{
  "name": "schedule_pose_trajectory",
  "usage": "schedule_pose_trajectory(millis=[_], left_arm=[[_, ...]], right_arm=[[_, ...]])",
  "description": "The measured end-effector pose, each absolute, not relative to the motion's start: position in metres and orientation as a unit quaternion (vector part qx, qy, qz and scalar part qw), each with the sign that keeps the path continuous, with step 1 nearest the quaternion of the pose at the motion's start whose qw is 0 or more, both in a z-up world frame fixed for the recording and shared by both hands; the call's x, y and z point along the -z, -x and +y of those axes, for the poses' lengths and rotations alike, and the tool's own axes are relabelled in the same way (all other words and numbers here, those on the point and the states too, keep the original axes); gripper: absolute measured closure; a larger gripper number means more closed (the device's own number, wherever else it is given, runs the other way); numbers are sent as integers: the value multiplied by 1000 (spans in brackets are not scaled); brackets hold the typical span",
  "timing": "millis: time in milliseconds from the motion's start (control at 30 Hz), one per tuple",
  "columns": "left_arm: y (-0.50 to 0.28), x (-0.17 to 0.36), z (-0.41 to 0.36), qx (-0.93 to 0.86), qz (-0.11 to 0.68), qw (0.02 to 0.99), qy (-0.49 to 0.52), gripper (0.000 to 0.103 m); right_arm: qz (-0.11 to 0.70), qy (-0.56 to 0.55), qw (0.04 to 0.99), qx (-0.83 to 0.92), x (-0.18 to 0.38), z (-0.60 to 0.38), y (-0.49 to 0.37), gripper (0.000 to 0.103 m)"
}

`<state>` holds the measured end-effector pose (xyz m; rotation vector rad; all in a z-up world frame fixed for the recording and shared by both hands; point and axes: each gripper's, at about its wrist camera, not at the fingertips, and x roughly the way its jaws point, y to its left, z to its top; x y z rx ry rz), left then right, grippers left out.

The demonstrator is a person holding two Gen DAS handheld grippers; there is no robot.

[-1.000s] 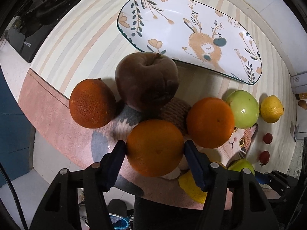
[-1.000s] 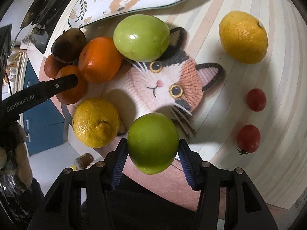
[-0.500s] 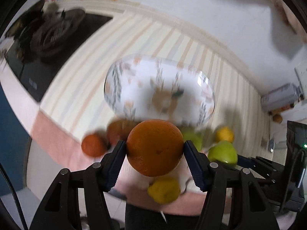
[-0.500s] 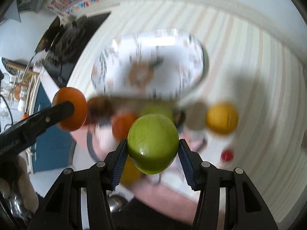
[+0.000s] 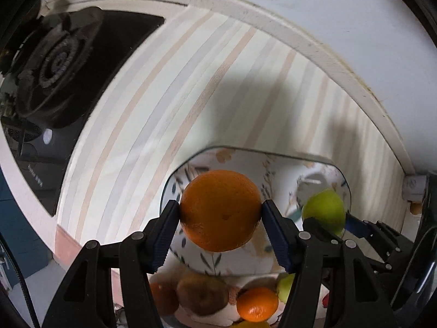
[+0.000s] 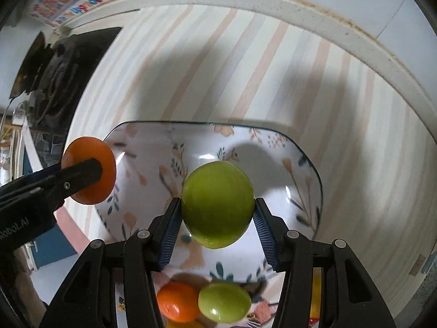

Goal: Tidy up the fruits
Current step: 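Carry orange and green apple onto the floral plate and release both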

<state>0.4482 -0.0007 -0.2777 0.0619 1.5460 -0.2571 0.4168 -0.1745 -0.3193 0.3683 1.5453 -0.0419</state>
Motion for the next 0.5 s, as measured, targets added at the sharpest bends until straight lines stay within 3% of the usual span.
schedule_pose_trajectory(millis=[500], left_arm=[[-462,323,-6,115,754,646,20,42]], right_arm=[[710,-188,678,19,344,-188,-436,47]])
